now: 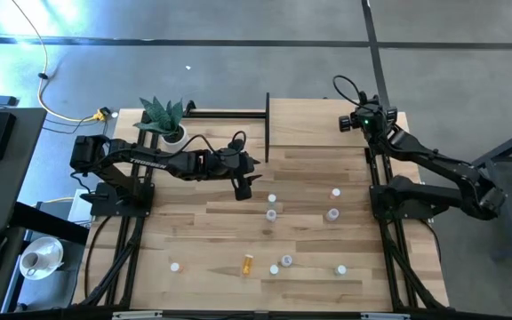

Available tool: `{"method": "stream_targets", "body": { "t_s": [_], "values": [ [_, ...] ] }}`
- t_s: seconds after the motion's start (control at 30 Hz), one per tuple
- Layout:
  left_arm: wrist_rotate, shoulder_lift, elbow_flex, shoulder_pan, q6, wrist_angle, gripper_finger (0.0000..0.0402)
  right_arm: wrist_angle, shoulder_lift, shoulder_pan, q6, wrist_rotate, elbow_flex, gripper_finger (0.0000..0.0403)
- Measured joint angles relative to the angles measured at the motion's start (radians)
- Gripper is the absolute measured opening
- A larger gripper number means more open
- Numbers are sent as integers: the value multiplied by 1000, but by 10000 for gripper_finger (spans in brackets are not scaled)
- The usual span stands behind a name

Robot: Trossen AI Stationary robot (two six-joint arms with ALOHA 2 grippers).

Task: Pick and place medicine bottles onto shelf by color
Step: Put the left yellow pill bottle on the shelf, then put the top left green pill bottle on the shelf

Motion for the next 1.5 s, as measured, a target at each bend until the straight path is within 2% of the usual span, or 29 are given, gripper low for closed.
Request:
{"method": "stream_targets", "body": {
  "t_s": [0.63,0.87,1.2,1.5],
  "values": [
    [0,0,0,0,0,-4,188,82,-3,0,0,2,2,154],
    [0,0,0,0,-17,-5,188,70,-3,0,-45,1,57,154],
    [1,0,0,0,-16,-36,188,-154,-3,28,-45,-46,191,154],
    [25,0,0,0,-16,-35,188,-415,-29,165,2,-53,318,154]
  ]
}}
